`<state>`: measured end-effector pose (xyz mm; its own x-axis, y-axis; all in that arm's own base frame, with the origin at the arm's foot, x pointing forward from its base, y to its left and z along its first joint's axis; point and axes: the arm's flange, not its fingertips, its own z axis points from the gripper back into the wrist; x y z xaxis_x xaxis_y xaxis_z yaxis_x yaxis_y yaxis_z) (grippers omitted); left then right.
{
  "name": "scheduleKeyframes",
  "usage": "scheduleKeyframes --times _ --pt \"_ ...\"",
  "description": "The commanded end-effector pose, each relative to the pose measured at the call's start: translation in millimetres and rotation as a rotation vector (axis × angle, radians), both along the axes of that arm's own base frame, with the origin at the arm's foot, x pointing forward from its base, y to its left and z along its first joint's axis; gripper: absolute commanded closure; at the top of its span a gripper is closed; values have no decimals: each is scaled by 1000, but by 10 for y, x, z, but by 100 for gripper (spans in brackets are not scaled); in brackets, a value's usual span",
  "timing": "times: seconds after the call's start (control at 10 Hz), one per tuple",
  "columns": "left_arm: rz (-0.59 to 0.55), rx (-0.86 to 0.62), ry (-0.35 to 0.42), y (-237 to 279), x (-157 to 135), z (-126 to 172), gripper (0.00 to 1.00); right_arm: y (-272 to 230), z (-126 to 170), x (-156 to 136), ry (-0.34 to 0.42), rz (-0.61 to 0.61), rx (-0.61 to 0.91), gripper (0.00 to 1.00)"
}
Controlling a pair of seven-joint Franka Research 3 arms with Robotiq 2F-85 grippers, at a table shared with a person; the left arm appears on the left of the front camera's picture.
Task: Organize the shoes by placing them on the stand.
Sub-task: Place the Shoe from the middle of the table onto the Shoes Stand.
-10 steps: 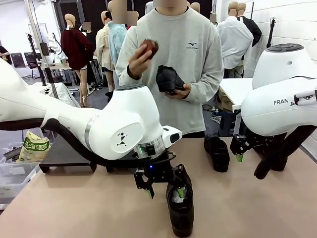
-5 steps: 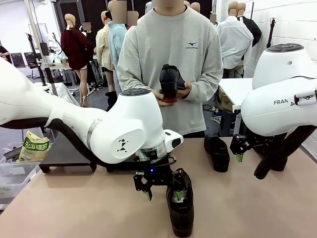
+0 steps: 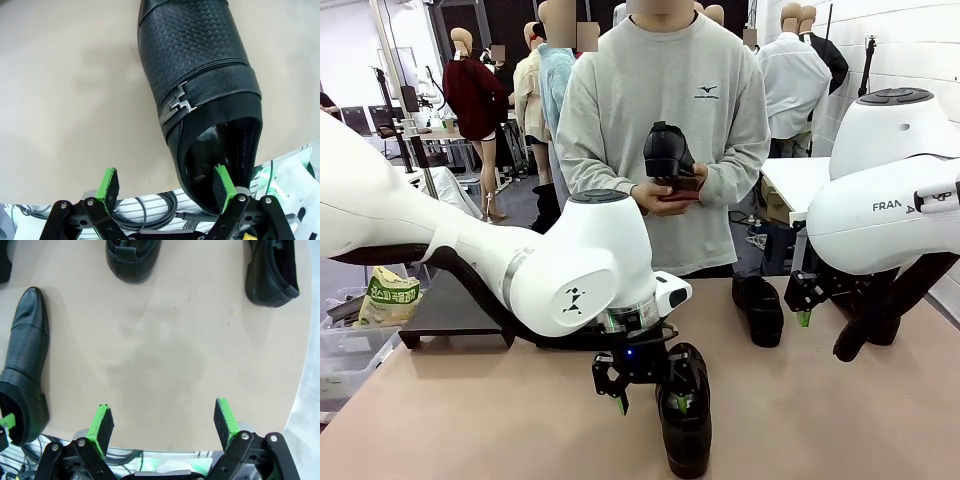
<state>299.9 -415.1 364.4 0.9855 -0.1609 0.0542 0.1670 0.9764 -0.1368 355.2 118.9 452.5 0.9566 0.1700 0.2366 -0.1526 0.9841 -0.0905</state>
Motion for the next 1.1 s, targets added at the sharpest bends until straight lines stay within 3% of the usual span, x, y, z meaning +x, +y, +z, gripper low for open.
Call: scheduleKeyframes --times 0.0,0.3,0.4,1.0 --pt "12 -16 15 -149 34 -85 2 11 -8 -7 0 -14 4 0" --pt "-6 9 43 -207 29 -212 2 11 -8 -7 0 -14 4 0" --pt "-14 27 53 -239 27 -255 10 11 -8 -7 0 -14 4 0" --pt "-24 16 51 -322 31 -303 100 11 -8 -7 0 -14 4 0"
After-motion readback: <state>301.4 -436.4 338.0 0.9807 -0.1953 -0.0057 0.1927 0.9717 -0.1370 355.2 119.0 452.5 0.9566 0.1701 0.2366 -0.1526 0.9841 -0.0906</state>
